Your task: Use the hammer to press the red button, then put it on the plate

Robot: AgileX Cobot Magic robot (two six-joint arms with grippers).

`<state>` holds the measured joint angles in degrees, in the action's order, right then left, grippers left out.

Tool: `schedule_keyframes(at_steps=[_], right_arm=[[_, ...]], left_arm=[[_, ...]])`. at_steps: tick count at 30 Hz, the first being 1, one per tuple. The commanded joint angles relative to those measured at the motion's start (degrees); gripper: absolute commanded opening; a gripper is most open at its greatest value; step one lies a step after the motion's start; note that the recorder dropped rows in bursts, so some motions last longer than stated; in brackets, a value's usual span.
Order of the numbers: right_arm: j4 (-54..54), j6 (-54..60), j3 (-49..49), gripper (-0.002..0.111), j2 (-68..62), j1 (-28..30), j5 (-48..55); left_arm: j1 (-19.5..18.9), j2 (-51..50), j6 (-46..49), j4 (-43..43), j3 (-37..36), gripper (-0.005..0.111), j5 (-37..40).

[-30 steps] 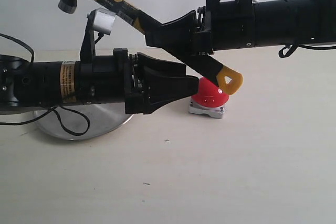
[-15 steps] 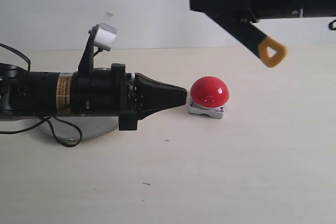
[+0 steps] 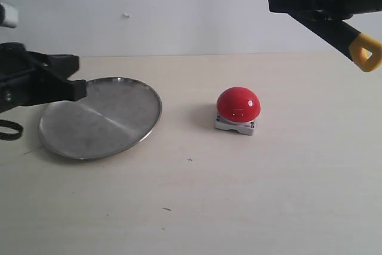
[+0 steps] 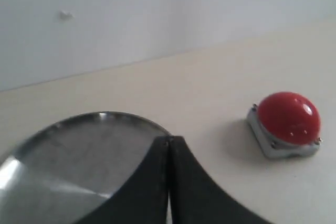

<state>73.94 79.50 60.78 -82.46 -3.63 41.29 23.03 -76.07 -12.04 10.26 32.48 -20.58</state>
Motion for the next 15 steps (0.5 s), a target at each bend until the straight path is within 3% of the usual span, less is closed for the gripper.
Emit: schedule_keyframes(at_steps=[1, 3, 9, 15], right_arm=[[3.05, -0.22, 0.64, 0.000, 1.06, -0.02, 3.57], [3.05, -0.22, 0.64, 0.000, 1.06, -0.02, 3.57], [3.27, -0.11, 0.12, 0.000, 1.06, -0.02, 3.33], [3.27, 0.25, 0.12, 0.000, 1.06, -0.02, 3.45]], left_arm=[[-0.10, 11.27, 28.83, -36.07, -12.61, 0.000, -13.87], [-0.10, 16.55, 33.94, -42.18, -16.78, 0.000, -16.93], [-0.10, 29.34, 37.83, -42.02, -20.49, 0.000, -10.99], [-0.10, 39.97, 38.84, -40.78, -24.98, 0.000, -10.75]])
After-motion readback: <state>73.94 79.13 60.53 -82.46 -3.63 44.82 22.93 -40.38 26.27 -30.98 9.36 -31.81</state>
